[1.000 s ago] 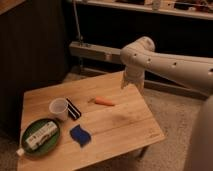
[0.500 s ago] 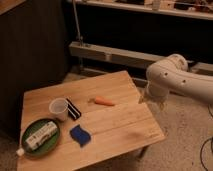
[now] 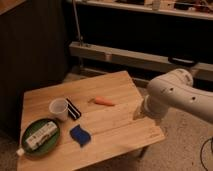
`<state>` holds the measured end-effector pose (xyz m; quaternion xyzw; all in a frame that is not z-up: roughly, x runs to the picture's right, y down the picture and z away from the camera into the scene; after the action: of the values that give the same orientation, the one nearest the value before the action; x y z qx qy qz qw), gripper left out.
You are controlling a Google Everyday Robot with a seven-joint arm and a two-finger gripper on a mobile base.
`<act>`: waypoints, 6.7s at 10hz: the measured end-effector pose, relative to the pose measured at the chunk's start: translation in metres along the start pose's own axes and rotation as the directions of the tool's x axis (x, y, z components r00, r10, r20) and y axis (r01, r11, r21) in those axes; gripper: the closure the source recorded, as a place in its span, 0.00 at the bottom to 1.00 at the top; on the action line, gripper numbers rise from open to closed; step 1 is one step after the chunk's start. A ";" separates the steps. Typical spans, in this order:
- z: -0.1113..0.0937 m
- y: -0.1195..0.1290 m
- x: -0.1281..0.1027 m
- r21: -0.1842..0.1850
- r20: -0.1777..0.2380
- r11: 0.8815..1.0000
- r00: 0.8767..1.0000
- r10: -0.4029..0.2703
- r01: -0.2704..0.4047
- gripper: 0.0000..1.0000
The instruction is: Move the arm in a circular motion
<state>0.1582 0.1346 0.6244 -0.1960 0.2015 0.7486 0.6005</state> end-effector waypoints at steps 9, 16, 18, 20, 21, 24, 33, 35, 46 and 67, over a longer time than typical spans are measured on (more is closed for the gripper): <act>0.010 0.240 0.019 -0.087 -0.084 0.895 0.892 -0.444 0.437 0.35; 0.008 0.260 -0.129 0.040 0.039 0.928 0.927 -0.373 0.371 0.35; 0.006 0.216 -0.173 0.081 0.070 0.957 0.956 -0.284 0.279 0.35; 0.005 0.170 -0.197 0.106 0.084 0.975 0.975 -0.205 0.196 0.35; 0.004 0.128 -0.206 0.123 0.088 0.984 0.986 -0.139 0.128 0.35; 0.002 0.058 -0.196 0.126 0.096 0.992 0.995 0.007 -0.019 0.35; 0.029 -0.032 -0.015 0.064 -0.030 0.977 0.978 0.206 -0.203 0.35; 0.029 -0.002 0.003 0.059 -0.074 0.993 0.991 0.108 -0.103 0.35; 0.015 0.274 0.016 -0.034 -0.148 0.906 0.894 -0.422 0.422 0.35; 0.023 -0.032 -0.080 0.119 -0.011 0.980 0.987 0.161 -0.159 0.35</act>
<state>0.2046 0.0875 0.6849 -0.1512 0.2665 0.7793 0.5466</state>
